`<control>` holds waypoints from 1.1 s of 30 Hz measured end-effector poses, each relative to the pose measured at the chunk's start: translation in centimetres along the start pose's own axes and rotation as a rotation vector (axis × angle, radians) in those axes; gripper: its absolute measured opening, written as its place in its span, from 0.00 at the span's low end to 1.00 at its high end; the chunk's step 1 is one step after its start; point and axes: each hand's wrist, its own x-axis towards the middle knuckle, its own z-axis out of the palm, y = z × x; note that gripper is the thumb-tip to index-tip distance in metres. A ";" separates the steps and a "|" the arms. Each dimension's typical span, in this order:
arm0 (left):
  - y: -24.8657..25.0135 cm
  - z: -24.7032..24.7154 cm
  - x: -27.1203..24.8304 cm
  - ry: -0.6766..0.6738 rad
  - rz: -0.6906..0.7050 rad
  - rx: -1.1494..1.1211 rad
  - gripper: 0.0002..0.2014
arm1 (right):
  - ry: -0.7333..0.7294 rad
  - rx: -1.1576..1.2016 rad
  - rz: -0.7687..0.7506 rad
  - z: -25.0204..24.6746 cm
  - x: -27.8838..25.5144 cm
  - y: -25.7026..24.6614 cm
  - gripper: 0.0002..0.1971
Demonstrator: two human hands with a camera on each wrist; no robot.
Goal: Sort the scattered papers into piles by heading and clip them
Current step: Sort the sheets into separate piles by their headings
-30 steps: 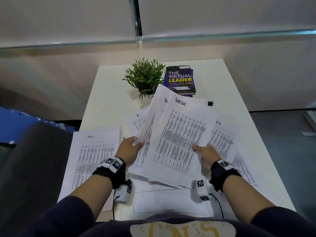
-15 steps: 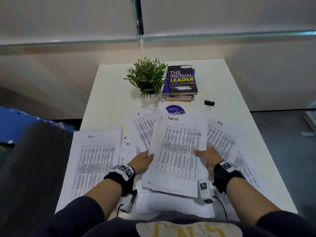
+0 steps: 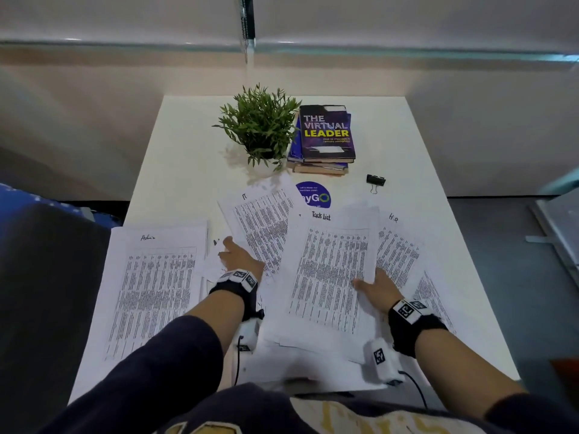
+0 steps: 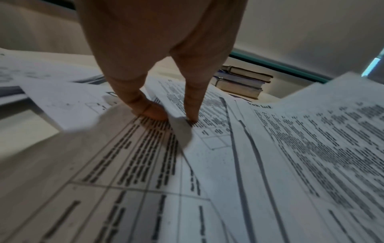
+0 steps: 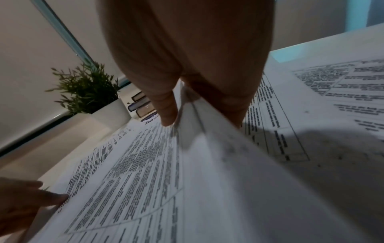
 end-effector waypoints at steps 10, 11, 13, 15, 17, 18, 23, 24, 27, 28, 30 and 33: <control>-0.8 -2.3 0.5 -0.017 0.088 0.026 0.20 | 0.071 -0.002 0.048 -2.4 0.5 0.9 0.04; -1.0 -3.1 0.8 -0.005 0.080 0.046 0.17 | 0.097 0.028 0.055 -3.1 0.7 1.1 0.05; -1.4 -4.5 1.2 -0.007 0.058 0.089 0.15 | 0.160 0.114 0.092 -4.9 1.1 1.5 0.13; -2.1 -5.3 1.6 -0.031 0.034 0.108 0.15 | 0.201 0.209 0.141 -6.5 1.7 2.1 0.35; -2.8 -5.6 1.6 -0.071 0.021 0.090 0.19 | 0.255 0.308 0.129 -7.9 1.9 2.6 0.43; -3.2 -5.5 1.5 -0.099 0.024 0.090 0.21 | 0.267 0.359 0.138 -8.5 2.0 3.0 0.44; -3.9 -3.8 -0.5 -0.210 0.089 0.153 0.22 | 0.197 0.337 0.163 -9.8 2.4 3.7 0.42; -4.0 -3.3 -1.1 -0.222 0.109 0.177 0.18 | 0.164 0.306 0.174 -9.7 3.4 4.7 0.43; -3.9 -1.7 -3.1 -0.223 0.158 0.371 0.08 | 0.113 0.227 0.161 -8.5 5.6 6.4 0.47; -4.0 -1.2 -3.6 -0.184 0.179 0.435 0.10 | 0.107 0.196 0.172 -7.7 4.3 5.0 0.46; -4.0 -0.2 -4.6 -0.090 0.212 0.502 0.16 | 0.107 0.149 0.176 -6.6 2.4 2.8 0.38; -4.1 0.6 -4.9 0.002 0.187 0.466 0.19 | 0.096 0.132 0.192 -5.3 2.1 2.4 0.33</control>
